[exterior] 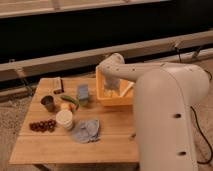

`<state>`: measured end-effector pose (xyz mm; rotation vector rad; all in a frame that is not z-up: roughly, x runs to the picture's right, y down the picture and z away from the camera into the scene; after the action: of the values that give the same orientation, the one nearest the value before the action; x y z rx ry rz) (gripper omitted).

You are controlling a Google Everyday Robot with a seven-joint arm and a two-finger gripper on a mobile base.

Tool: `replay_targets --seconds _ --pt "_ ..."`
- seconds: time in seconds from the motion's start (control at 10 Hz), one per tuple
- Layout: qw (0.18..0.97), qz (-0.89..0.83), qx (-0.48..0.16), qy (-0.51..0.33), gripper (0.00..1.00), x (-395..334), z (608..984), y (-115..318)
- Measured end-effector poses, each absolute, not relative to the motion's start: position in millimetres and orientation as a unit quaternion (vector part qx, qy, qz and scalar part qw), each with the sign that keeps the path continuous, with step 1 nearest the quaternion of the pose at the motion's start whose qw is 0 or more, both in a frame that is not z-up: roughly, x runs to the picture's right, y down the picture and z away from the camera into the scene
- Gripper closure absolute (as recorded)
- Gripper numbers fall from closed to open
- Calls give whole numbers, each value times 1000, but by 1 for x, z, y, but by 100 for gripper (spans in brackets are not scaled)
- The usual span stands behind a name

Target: Place banana in table surface

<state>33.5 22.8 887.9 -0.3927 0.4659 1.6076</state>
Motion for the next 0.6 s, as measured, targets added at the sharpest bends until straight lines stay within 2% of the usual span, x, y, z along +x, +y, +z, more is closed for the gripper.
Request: replay_targets --seconds 0.6 --pt "649 707 -180 214 35 35 902 37"
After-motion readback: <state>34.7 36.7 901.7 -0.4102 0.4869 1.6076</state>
